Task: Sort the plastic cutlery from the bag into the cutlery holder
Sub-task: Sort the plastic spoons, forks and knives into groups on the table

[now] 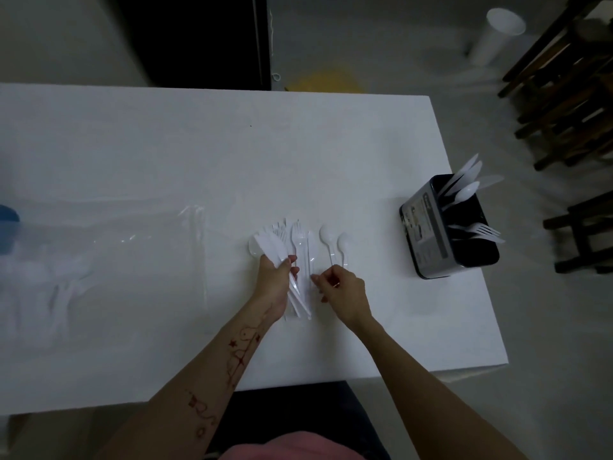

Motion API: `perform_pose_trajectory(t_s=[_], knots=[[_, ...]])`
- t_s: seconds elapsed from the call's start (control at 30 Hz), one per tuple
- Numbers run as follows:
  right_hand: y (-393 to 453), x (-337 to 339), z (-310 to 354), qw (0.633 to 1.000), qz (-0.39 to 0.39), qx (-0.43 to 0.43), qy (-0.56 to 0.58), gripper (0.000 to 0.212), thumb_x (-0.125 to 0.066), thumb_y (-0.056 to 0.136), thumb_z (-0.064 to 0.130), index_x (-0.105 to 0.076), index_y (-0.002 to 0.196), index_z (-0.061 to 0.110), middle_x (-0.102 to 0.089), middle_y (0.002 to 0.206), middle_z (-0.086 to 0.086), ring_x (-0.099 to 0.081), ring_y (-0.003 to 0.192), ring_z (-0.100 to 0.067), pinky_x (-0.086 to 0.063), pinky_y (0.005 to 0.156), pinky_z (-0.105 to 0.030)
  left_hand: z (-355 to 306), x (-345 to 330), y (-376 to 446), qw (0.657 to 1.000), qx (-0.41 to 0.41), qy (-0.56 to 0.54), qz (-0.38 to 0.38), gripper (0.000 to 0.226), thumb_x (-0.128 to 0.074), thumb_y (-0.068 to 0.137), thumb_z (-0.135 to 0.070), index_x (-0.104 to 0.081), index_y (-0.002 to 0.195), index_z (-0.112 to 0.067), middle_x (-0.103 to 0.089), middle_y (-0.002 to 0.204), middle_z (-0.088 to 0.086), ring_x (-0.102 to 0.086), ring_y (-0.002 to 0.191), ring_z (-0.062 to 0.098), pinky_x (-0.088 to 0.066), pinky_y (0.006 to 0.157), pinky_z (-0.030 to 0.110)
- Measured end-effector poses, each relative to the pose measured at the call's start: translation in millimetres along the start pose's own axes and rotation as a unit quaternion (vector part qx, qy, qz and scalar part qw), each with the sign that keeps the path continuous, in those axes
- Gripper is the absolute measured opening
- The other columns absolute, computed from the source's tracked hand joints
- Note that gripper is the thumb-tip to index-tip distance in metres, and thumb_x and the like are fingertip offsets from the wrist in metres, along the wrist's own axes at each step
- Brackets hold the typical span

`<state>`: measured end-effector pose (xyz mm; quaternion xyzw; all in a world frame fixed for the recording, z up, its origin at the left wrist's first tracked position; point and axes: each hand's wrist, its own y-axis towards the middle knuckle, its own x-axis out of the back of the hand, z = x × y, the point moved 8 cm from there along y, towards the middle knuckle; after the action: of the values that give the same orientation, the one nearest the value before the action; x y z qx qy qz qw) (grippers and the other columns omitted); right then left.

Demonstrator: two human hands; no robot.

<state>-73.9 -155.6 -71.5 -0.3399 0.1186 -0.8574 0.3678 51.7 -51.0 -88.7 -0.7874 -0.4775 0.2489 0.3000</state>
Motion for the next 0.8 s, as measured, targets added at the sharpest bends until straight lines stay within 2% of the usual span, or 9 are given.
perform_pose_trajectory(t_s=[0.1,0.2,0.33,0.4,0.5,0.57,0.7,0.8], knots=[[6.8,-6.0,-4.1,0.992,-0.028,-0.018,-0.124,0.023,-0.065,0.093,0.033,-0.054,0.084,0.015,-0.062,0.078,-0.002,-0.064,0.071,-0.02,-0.05,0.066,-0.029,3.9,3.0,-1.5,1.0,0.004,0.017,0.013,0.031,-0.046,0.096,-0.002,-0.046,0.127,0.001,-0.06,0.093,0.002,-0.056,0.073,0.014,-0.049,0.076,0.029],[8.0,-11.1,-4.7,0.986,-0.034,-0.043,-0.156,0.022,-0.067,0.091,0.032,-0.055,0.091,0.013,-0.06,0.083,0.0,-0.061,0.074,-0.019,-0.05,0.068,-0.03,7.9,6.1,-1.7,0.999,0.009,0.017,0.035,0.034,-0.046,0.094,0.006,-0.045,0.127,0.0,-0.058,0.093,0.004,-0.054,0.073,0.015,-0.049,0.077,0.03],[5.3,-4.0,-5.1,0.977,-0.052,-0.057,-0.199,0.011,-0.054,0.096,0.018,-0.054,0.087,0.011,-0.06,0.084,-0.005,-0.055,0.069,-0.017,-0.042,0.059,-0.026,11.0,7.1,-4.2,0.999,0.016,0.001,0.044,0.031,-0.05,0.092,0.006,-0.047,0.122,0.002,-0.056,0.091,0.007,-0.055,0.075,0.016,-0.05,0.077,0.03],[4.8,-0.8,-5.2,0.975,-0.056,-0.056,-0.206,0.012,-0.053,0.096,0.019,-0.053,0.087,0.012,-0.06,0.084,-0.004,-0.054,0.068,-0.016,-0.04,0.057,-0.024,10.7,5.7,-6.7,0.999,0.016,-0.014,0.044,0.029,-0.05,0.092,0.006,-0.047,0.121,0.001,-0.056,0.093,0.008,-0.054,0.074,0.016,-0.049,0.075,0.03],[4.0,-2.1,-5.7,0.979,-0.053,-0.055,-0.188,0.022,-0.062,0.093,0.033,-0.054,0.09,0.013,-0.06,0.084,-0.002,-0.059,0.071,-0.018,-0.047,0.063,-0.028,9.3,3.1,-9.4,0.998,0.023,-0.037,0.05,0.026,-0.053,0.093,0.001,-0.05,0.118,-0.005,-0.058,0.092,0.007,-0.056,0.077,0.017,-0.05,0.072,0.029],[3.6,-3.9,-6.6,0.979,-0.046,-0.049,-0.194,0.02,-0.066,0.091,0.03,-0.055,0.093,0.013,-0.061,0.087,-0.003,-0.058,0.073,-0.018,-0.046,0.064,-0.028,9.2,3.2,-9.4,0.997,0.028,-0.047,0.048,0.025,-0.053,0.095,-0.004,-0.049,0.119,-0.006,-0.059,0.097,0.007,-0.057,0.08,0.017,-0.05,0.073,0.028],[4.1,2.3,-5.8,0.972,-0.04,-0.036,-0.229,0.012,-0.057,0.094,0.021,-0.058,0.094,0.01,-0.062,0.09,-0.005,-0.055,0.073,-0.019,-0.042,0.061,-0.027,10.2,5.5,-6.8,0.999,0.015,-0.036,0.03,0.022,-0.046,0.098,-0.004,-0.046,0.12,-0.007,-0.057,0.092,0.004,-0.054,0.076,0.015,-0.048,0.074,0.027],[3.3,10.2,-5.8,0.983,-0.048,-0.032,-0.173,0.011,-0.059,0.092,0.024,-0.058,0.092,0.013,-0.061,0.083,0.001,-0.058,0.073,-0.018,-0.047,0.063,-0.03,9.5,3.9,-4.8,0.999,0.009,-0.028,0.031,0.021,-0.052,0.095,-0.005,-0.047,0.116,-0.007,-0.055,0.088,0.003,-0.053,0.072,0.014,-0.047,0.073,0.028]])
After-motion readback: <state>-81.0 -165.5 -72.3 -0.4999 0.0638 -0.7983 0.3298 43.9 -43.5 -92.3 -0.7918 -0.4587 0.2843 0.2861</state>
